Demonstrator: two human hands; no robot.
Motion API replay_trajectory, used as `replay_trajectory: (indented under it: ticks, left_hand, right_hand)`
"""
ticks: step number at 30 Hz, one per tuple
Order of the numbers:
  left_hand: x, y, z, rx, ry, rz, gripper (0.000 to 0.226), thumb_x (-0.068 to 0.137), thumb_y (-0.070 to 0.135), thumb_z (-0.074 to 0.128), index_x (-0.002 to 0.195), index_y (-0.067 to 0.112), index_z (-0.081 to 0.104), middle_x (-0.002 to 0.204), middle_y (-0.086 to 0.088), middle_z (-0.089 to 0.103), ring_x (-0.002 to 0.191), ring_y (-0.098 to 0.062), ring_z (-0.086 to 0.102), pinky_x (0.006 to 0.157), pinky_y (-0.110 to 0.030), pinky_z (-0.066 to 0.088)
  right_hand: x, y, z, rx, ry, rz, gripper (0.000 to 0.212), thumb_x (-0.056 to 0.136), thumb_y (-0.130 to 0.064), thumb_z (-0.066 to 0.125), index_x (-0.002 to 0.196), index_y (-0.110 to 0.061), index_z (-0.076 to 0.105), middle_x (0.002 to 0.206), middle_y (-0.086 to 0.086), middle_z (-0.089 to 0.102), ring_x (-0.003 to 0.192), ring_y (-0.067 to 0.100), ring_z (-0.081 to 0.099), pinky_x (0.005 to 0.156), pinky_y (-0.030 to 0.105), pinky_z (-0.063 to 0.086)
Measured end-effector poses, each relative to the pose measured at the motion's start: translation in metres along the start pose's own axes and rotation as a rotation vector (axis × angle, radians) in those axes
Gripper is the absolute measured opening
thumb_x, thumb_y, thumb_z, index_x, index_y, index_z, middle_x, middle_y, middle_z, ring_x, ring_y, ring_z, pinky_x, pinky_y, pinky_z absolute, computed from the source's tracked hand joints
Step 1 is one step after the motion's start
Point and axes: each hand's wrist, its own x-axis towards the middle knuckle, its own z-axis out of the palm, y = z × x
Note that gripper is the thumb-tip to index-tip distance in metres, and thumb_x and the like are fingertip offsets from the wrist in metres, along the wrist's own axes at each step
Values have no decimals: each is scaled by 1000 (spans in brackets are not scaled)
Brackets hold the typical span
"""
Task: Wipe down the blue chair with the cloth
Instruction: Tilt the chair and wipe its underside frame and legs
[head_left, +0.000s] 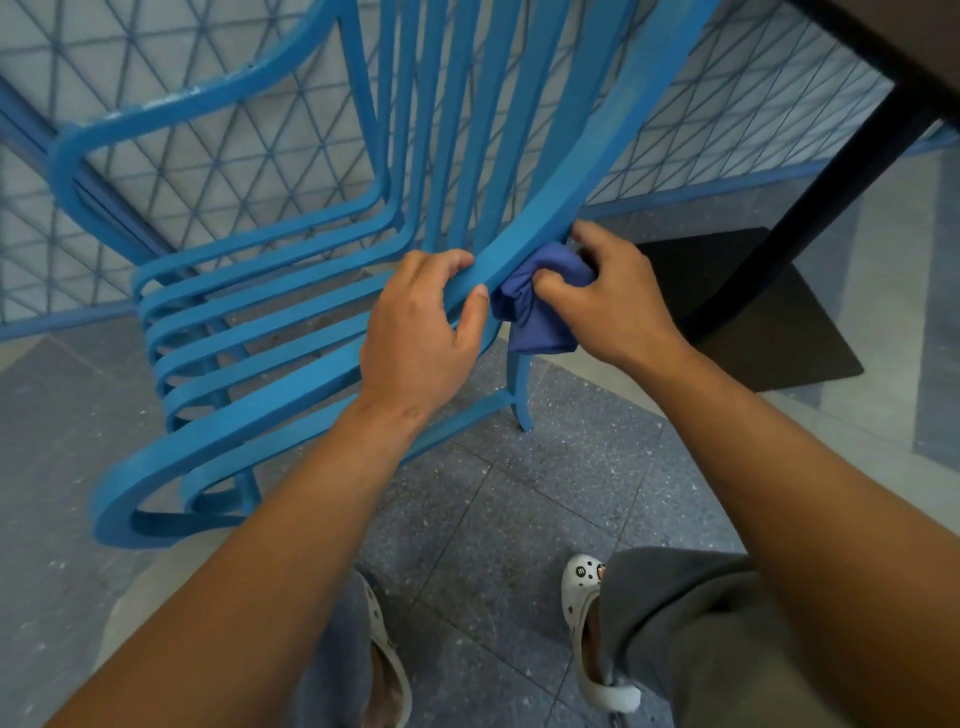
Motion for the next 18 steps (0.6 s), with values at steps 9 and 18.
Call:
replay_trajectory:
  ticks: [9,18]
  left_hand:
    - [-1,-9,1,264,-78,64,42,98,40,57,132,14,59,113,-5,60,105,-26,56,95,-43,40]
    - [-4,-19,-9,220,-120,93,37,97,31,62,129,12,60,109,-6,59,104,-30,55,98,-45,39]
  right_hand:
    - [-4,-3,6,-110,18,7,45,86,-33,61,130,-25,58,105,-5,72,95,16,69,84,46,58]
    - [-9,-4,18,-153,-2,12,59,86,-41,58,141,-24,46,108,0,72,95,22,69,82,49,58]
